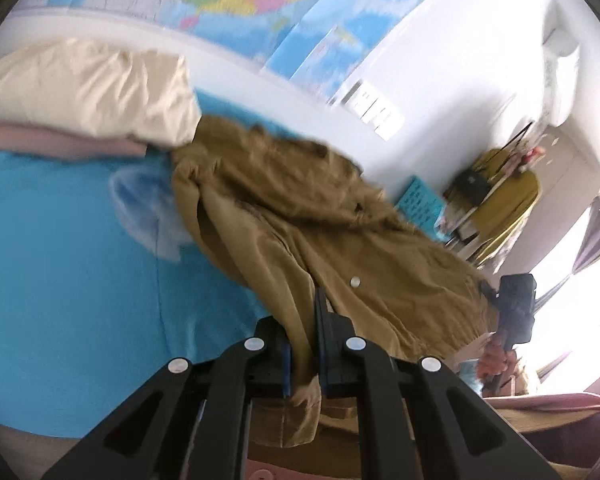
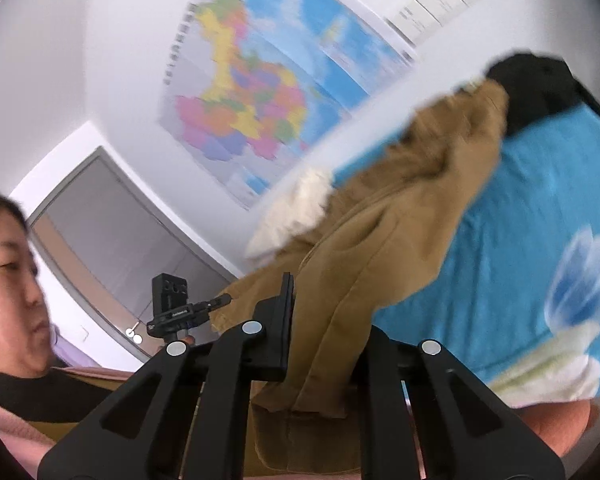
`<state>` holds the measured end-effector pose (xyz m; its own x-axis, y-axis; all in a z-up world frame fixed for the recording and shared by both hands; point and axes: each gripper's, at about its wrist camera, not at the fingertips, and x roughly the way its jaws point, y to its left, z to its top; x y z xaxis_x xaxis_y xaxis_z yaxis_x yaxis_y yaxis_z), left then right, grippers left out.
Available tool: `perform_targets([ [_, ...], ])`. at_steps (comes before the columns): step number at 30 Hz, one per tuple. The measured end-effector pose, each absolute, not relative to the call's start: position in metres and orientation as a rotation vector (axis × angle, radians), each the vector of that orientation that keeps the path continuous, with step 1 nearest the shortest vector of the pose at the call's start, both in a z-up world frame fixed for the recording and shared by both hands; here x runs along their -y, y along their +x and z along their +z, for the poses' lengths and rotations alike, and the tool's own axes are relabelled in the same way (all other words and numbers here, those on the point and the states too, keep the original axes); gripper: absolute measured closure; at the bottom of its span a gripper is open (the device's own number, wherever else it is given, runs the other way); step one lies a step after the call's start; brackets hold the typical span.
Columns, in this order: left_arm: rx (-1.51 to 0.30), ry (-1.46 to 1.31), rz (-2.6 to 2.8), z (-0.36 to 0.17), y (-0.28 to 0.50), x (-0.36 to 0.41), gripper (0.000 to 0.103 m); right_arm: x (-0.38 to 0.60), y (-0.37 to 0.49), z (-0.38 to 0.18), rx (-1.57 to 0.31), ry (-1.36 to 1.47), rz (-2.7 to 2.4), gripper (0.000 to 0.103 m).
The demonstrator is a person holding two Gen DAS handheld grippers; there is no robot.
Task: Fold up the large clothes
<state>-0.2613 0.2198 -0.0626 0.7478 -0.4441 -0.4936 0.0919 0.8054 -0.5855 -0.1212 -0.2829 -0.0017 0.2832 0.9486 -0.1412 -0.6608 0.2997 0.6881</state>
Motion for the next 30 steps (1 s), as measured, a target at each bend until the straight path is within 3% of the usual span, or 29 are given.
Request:
perform_targets([
  [11, -0.683, -0.642, -0.369, -0.062, -0.249, -0.232, 0.094, 0.289, -0.104, 0.003, -0.629, 0.636, 1.102, 0.093],
  [30, -0.704, -0.548, -0.371, 0.015, -0.135, -0.266, 0.091, 0.255, 0.015, 0.072, -0.624, 0.638, 1.036, 0.091],
])
